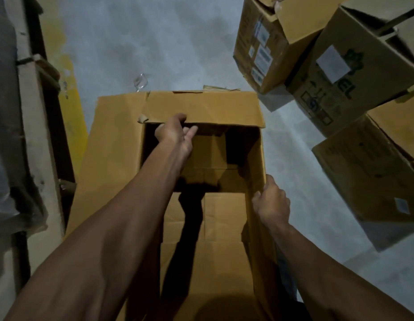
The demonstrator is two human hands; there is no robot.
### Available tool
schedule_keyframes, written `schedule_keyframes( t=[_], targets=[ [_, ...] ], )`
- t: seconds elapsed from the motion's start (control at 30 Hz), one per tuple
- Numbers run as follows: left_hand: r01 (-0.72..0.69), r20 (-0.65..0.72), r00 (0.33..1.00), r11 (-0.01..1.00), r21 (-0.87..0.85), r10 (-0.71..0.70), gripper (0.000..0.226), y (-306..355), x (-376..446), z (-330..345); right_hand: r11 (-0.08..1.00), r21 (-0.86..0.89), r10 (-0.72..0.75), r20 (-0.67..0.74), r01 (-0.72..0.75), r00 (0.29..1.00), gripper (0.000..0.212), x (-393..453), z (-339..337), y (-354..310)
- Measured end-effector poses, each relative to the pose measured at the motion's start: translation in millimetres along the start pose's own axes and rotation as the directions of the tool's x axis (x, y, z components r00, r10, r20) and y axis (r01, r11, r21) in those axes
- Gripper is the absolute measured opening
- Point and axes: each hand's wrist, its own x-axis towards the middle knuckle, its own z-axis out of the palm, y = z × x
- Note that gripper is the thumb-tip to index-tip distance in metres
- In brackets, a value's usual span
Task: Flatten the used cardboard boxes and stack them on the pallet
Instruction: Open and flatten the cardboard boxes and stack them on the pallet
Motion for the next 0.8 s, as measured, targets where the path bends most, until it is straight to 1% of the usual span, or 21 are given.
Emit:
schedule_keyframes(
  t=[0.03,0.13,0.2,0.27,0.3,0.33,0.37,0.4,0.43,0.47,0.5,0.53,0.57,0.6,0.63,0.67,0.7,0.73,0.8],
  targets=[
    [-0.019,0.013,1.0,1.0,0.015,0.018,0.033,6.3,-1.9,5.6,1.0,0.001,0.005,0.001,-0.005,1.0,0.039,-0.6,-0.4,-0.5],
    [-0.124,0.063,0.99,0.991,-0.04,0.127,0.046,27.7,-5.3,28.6,1.0,0.005,0.008,-0.001,-0.008,1.0,0.04,-2.3,-1.5,-2.5],
    [-0.196,0.127,0.972,0.98,-0.021,0.197,0.044,39.4,-2.5,48.4,1.0,0.009,0.004,-0.002,-0.004,1.0,0.042,-3.1,-1.8,-3.5],
    [-0.284,0.202,0.944,0.954,0.1,0.26,0.034,47.6,2.8,64.0,1.0,-0.003,-0.002,-0.001,0.002,1.0,0.043,-4.2,-2.5,-4.4],
    [-0.351,0.229,0.926,0.909,0.223,0.301,0.029,49.4,10.4,70.9,1.0,-0.013,-0.005,0.002,0.005,1.0,0.044,-3.5,-2.8,-4.5],
    [-0.431,0.257,0.9,0.816,0.386,0.353,0.026,50.0,18.5,75.7,1.0,-0.019,-0.006,0.006,0.006,1.0,0.044,-3.4,-3.4,-4.6],
    [-0.501,0.321,0.866,0.668,0.551,0.385,0.024,49.0,29.1,78.5,1.0,-0.021,-0.006,0.012,0.007,1.0,0.045,-2.6,-3.5,-4.6],
    [-0.555,0.415,0.83,0.481,0.679,0.373,0.031,46.3,40.8,79.0,1.0,-0.021,-0.008,0.019,0.009,1.0,0.045,-2.6,-4.0,-5.1],
    [-0.594,0.508,0.797,0.274,0.756,0.327,0.043,43.0,53.0,78.3,1.0,-0.023,-0.011,0.023,0.012,1.0,0.046,-2.6,-3.9,-5.8],
    [-0.61,0.576,0.774,0.068,0.789,0.262,0.05,38.4,64.1,77.5,1.0,-0.023,-0.01,0.025,0.011,1.0,0.047,-1.9,-3.6,-6.0],
    [-0.6,0.613,0.759,-0.129,0.789,0.222,0.053,34.2,72.7,76.5,1.0,-0.025,-0.01,0.024,0.01,1.0,0.047,-1.4,-3.5,-6.0],
    [-0.568,0.637,0.743,-0.309,0.762,0.206,0.055,30.3,80.5,75.2,1.0,-0.027,-0.01,0.023,0.011,1.0,0.047,-0.7,-2.7,-6.3],
    [-0.522,0.651,0.733,-0.45,0.724,0.198,0.059,27.3,86.8,73.8,1.0,-0.027,-0.01,0.021,0.011,1.0,0.047,-0.2,-2.3,-6.1],
    [-0.481,0.667,0.722,-0.558,0.676,0.186,0.063,25.4,92.4,71.8,1.0,-0.023,-0.009,0.019,0.009,1.0,0.047,-0.4,-2.1,-6.1],
    [-0.454,0.676,0.718,-0.625,0.635,0.165,0.068,23.4,98.5,70.0,1.0,-0.019,-0.009,0.018,0.009,1.0,0.047,-0.1,-1.1,-5.5],
    [-0.44,0.687,0.712,-0.67,0.598,0.145,0.069,22.1,101.3,69.0,1.0,-0.016,-0.012,0.015,0.012,1.0,0.047,-0.2,-0.9,-5.3],
    [-0.429,0.697,0.705,-0.702,0.569,0.134,0.066,20.6,104.3,68.6,1.0,-0.017,-0.016,0.014,0.017,1.0,0.047,-0.1,-0.1,-5.0],
    [-0.419,0.709,0.692,-0.727,0.544,0.131,0.06,19.6,106.5,68.5,1.0,-0.018,-0.02,0.015,0.021,1.0,0.047,-0.3,0.1,-5.6],
    [-0.387,0.709,0.691,-0.755,0.529,0.142,0.043,20.1,107.4,71.1,0.999,-0.024,-0.028,0.011,0.028,1.0,0.047,-0.4,2.2,-6.5]
  ],
)
